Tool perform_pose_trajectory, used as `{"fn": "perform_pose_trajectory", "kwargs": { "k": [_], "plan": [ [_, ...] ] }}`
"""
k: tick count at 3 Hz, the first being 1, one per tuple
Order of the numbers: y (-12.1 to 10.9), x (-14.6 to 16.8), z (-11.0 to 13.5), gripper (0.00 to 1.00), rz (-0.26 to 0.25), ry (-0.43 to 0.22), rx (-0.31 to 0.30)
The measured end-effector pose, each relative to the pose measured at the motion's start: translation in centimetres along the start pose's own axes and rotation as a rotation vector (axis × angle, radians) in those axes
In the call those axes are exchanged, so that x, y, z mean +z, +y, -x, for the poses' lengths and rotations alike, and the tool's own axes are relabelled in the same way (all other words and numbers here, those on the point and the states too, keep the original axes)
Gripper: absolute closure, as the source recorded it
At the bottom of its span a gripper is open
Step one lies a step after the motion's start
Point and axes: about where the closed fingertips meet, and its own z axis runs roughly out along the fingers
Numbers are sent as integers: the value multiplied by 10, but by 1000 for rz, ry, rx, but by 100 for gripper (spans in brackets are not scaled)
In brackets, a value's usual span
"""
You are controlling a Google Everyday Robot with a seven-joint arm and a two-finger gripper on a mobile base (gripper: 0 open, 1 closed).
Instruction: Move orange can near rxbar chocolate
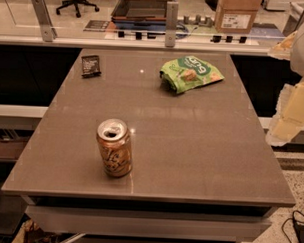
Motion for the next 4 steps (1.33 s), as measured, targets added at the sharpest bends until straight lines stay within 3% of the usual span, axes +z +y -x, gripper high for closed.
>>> {"fn": "perform_pose_trajectory", "kwargs": {
  "k": [1, 2, 3, 4],
  "plan": [
    [0, 0, 0, 0, 0, 0, 0],
    [5, 5, 4, 0, 20, -60, 17],
    [13, 15, 13, 0, 43, -207, 49],
    [23, 17, 37, 0, 57, -384, 75]
  ]
}}
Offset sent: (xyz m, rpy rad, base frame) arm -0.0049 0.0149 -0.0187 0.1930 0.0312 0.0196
